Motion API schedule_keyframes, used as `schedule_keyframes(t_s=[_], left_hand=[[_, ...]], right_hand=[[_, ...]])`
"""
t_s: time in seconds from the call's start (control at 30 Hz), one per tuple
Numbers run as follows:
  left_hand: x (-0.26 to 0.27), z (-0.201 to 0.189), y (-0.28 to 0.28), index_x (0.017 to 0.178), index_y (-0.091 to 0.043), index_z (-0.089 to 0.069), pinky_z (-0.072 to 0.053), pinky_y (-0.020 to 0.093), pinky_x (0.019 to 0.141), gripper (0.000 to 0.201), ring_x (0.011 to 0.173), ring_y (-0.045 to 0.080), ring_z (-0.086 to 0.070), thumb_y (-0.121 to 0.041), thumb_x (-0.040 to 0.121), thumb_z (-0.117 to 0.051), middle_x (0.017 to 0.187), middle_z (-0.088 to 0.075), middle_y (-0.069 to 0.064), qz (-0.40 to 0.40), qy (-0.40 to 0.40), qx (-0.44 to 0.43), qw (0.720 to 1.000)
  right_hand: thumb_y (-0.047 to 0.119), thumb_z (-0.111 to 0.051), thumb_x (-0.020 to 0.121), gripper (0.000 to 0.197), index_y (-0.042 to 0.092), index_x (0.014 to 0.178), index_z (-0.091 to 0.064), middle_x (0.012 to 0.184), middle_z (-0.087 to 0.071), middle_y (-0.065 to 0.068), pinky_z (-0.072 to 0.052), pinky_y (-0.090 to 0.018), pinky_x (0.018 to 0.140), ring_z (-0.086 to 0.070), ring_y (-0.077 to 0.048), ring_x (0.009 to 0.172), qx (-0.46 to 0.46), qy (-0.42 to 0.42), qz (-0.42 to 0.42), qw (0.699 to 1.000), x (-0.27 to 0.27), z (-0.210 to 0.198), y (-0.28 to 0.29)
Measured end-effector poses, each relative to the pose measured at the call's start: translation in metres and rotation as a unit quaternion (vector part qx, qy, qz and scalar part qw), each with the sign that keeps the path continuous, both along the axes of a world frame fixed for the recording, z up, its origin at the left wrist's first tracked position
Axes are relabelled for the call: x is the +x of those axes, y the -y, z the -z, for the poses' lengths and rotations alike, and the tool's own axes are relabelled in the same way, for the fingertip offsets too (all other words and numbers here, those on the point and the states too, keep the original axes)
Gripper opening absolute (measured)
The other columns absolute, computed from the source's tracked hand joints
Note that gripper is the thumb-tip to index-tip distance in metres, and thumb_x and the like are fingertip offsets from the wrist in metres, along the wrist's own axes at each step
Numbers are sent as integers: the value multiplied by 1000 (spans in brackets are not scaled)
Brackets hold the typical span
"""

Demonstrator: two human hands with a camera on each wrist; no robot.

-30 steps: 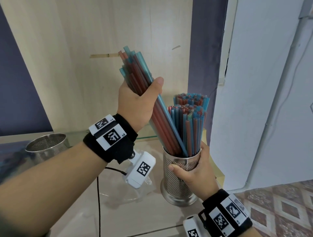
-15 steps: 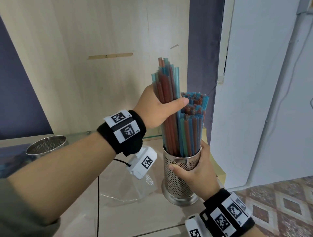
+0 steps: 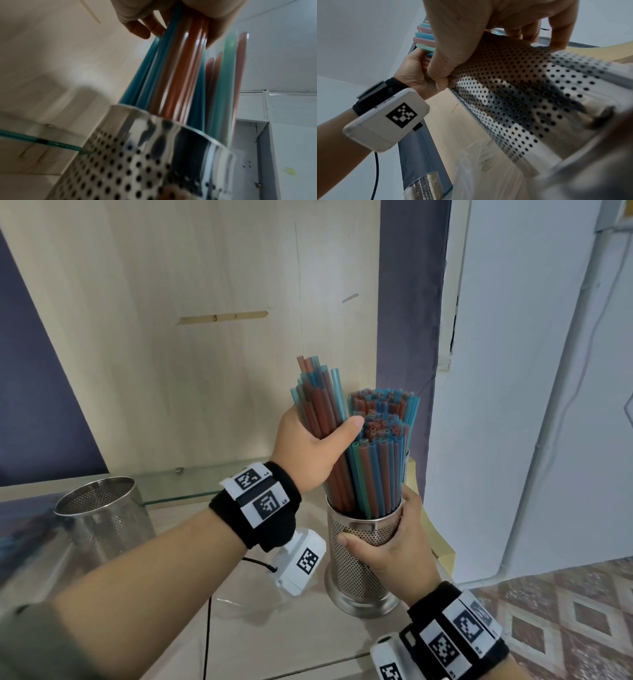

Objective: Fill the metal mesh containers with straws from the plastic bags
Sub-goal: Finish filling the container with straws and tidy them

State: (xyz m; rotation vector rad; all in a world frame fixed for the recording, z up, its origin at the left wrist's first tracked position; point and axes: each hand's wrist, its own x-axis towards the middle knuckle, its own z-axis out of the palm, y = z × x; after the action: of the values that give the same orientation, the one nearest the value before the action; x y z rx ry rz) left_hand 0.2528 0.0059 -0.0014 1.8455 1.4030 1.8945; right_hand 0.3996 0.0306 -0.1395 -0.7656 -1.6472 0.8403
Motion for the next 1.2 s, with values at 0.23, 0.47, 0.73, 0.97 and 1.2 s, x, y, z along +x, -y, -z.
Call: schedule_keyframes(t_s=[0.23,0.47,0.73,0.97,1.2], left_hand=[[6,10,-3,100,-17,-69,-51,24,84,18,88,5,-67,-27,86,-71,90,-70,-8,42,92,-80,992],[3,6,-5,89,-30,-66,-50,25,87,8,86,2,-67,-22,89,-67,82,-71,-15,95,130,-132,978],[-12,21,8,126,-23,-50,-46,20,91,53,113,13,-56,-57,87,-57,120,-59,-2,58,86,-103,989],[-79,59,40,119,-35,-51,-41,34,103,86,111,-11,-52,-96,61,-34,121,-58,-13,-32,-52,-214,975],[-139,114,57,148,-45,-19,-22,48,117,130,146,23,-20,-106,35,-36,159,-22,-5,-98,-355,-487,792]], right_hand=[[53,-91,52,106,39,135,-28,128,-56,16,-48,-40,104,-53,-3,123,-1,6,8,1000,-1,0,1],[55,-92,51,111,32,138,-28,127,-58,14,-49,-41,103,-55,-4,122,-11,7,6,1000,-1,2,2],[47,-94,54,103,40,132,-27,125,-56,21,-46,-24,102,-53,5,118,-8,18,-9,1000,4,-2,5],[41,-94,55,101,40,130,-25,120,-60,18,-50,-25,99,-58,6,111,-35,20,-17,999,31,-6,7],[40,-92,58,107,40,140,-22,125,-57,14,-46,-34,103,-57,-5,116,-65,46,39,996,58,-9,2]])
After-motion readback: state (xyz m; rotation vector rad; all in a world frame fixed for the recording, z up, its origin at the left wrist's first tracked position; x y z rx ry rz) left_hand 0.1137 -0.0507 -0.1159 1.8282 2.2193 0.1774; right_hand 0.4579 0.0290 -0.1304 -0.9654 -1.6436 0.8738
